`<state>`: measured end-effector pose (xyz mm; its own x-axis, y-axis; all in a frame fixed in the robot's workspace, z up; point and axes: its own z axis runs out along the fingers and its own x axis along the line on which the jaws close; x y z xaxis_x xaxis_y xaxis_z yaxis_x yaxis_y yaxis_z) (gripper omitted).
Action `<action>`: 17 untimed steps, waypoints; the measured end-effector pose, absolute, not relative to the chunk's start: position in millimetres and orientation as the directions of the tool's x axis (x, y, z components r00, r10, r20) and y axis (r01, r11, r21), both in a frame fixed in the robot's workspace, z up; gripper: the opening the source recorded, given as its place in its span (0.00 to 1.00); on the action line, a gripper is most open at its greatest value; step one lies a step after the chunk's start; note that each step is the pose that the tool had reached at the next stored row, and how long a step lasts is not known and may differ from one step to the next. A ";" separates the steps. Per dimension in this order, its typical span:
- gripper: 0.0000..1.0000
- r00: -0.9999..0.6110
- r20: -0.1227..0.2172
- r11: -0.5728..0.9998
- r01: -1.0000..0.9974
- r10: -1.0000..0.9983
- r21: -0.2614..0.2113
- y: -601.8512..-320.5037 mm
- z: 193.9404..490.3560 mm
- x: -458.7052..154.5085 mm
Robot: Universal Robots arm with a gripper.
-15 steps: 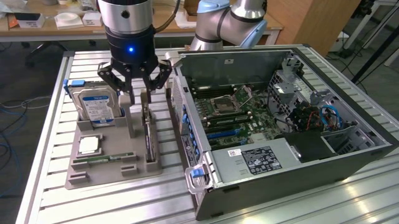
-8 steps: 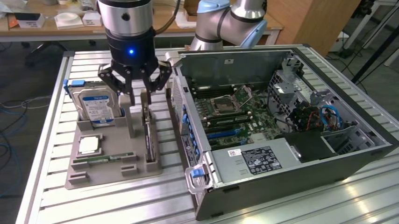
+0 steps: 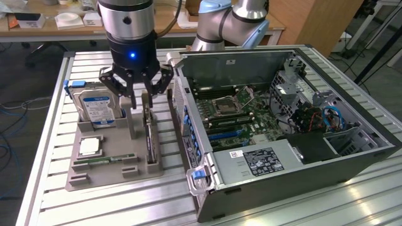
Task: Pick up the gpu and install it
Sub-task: 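Pick up the gpu and move the gpu toward the slot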
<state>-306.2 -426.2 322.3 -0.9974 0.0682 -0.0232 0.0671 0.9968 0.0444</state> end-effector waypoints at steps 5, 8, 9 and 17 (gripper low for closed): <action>0.41 -0.997 -0.023 0.997 0.067 0.068 0.044 -428.7 320.0 -305.5; 0.41 -0.997 -0.023 0.997 0.067 0.068 0.044 -429.6 318.5 -305.2; 0.41 -0.997 -0.023 0.997 0.067 0.068 0.044 -430.2 317.4 -305.0; 0.41 -0.997 -0.023 0.997 0.067 0.068 0.044 -433.0 312.1 -304.7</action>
